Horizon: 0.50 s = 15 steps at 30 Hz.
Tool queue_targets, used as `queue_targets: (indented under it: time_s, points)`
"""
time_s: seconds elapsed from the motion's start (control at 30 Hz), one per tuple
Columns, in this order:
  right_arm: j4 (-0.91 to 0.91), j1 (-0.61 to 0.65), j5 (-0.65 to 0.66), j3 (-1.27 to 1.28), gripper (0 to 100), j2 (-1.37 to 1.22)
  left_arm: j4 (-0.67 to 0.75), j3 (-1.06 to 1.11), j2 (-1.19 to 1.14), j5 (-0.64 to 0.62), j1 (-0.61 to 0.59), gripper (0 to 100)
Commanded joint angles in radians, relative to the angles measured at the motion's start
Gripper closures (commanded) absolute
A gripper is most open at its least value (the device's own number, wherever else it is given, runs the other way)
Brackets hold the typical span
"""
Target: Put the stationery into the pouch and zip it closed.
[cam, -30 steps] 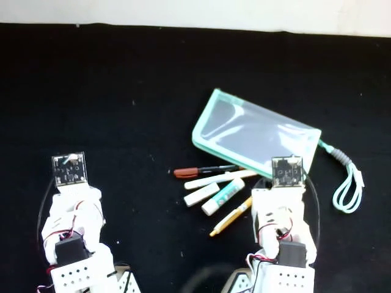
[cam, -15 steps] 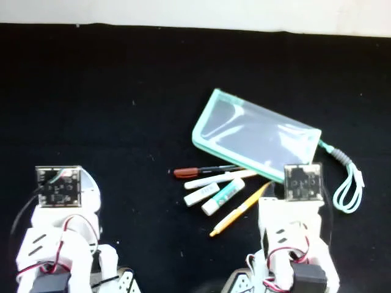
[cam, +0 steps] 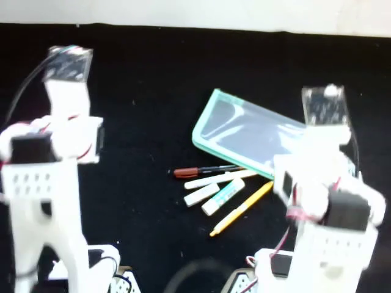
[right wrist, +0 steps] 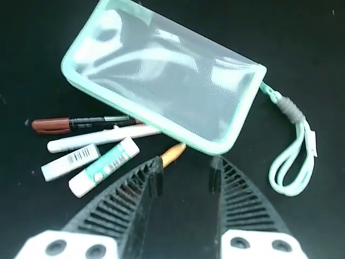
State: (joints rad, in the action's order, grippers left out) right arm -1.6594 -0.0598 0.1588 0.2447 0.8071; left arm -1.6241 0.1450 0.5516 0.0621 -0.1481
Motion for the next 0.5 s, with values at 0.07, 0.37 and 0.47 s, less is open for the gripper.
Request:
queue_targets:
  time_s: [0.07, 0.37, 0.47]
  points:
    - [-0.016, -0.151, 0.009, -0.217, 83.8, -0.286, -0.043, -0.136, -0.220, 0.009, 0.151, 82]
    - [0.102, -0.410, 0.012, -0.228, 73.2, -0.631, -0.043, -0.130, -0.473, 0.009, 0.297, 64]
    - [0.143, -0.476, 0.006, -0.228, 72.8, -0.733, -0.043, -0.131, -0.553, 0.009, 0.298, 63]
